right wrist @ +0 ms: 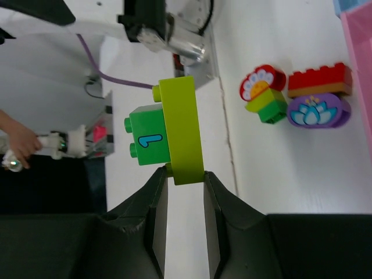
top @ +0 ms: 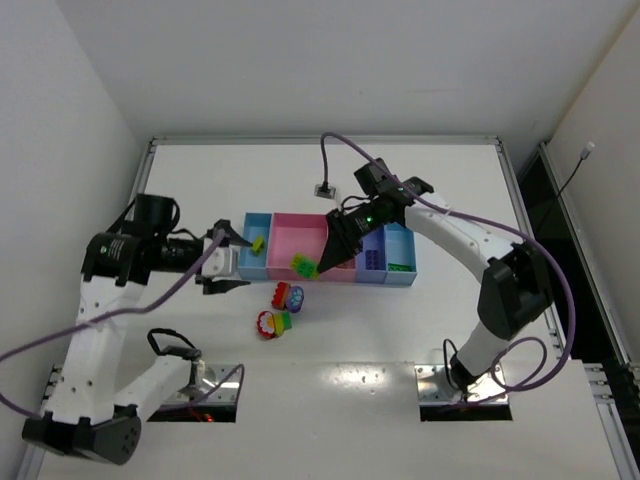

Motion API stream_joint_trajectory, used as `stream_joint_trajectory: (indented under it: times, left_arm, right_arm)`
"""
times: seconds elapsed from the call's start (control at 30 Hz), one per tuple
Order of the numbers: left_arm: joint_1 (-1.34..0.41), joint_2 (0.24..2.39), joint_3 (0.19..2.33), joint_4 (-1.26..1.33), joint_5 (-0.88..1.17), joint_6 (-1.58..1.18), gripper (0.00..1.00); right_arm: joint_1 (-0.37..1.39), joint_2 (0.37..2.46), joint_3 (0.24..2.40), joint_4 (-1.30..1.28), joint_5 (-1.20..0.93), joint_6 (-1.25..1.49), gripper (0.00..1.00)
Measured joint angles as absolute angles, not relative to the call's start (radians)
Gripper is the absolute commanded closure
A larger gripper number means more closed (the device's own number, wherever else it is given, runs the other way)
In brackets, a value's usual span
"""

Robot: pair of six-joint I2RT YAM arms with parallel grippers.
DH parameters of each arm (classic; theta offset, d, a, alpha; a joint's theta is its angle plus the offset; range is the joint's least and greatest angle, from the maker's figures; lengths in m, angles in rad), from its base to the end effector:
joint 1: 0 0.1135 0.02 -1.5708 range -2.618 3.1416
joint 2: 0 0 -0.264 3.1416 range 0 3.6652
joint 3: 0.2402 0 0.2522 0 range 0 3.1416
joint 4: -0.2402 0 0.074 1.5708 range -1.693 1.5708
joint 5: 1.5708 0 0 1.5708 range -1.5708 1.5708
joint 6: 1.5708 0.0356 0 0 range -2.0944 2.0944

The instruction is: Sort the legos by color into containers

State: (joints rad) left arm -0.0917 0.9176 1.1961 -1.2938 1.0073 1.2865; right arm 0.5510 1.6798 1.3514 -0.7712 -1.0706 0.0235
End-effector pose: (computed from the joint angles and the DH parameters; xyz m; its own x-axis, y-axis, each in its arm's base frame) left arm 0.1243 -0.0417 0.3692 0.2358 0.4932 -0.8374 0.9503 0.0630 0.3047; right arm 0.2744 0.2053 0.2726 -0.7728 -0.4616 -0.4355 -0.5725 0.2110 0.7923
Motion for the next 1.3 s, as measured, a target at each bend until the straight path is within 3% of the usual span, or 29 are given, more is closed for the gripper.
stream_joint_trajectory:
  times: [0.13,0.47,1.03,1.3]
  left_arm:
    - [-0.196,1.050,1.328,-1.278,1.020,1.208,0.25]
    - [-0.461,1.093,1.298,-1.131,0.949,1.050,0.28]
    - [-0.551,1.046,1.220,-0.894,0.791,0.994,0.32]
    - [-0.551,1.069,1.219,-0.881,0.788,1.016,0.53]
  right_arm:
    - [0.552,1.684,1.351,-0.671,-1.124,0.141,1.00]
    - [0.554,1.713,1.352,-0.557,-1.189,0.265,1.00]
    - [0.572,1.720,1.351,-0.493,-1.264,0.342,1.00]
    - [0.575,1.720,1.351,-0.487,-1.269,0.344,1.00]
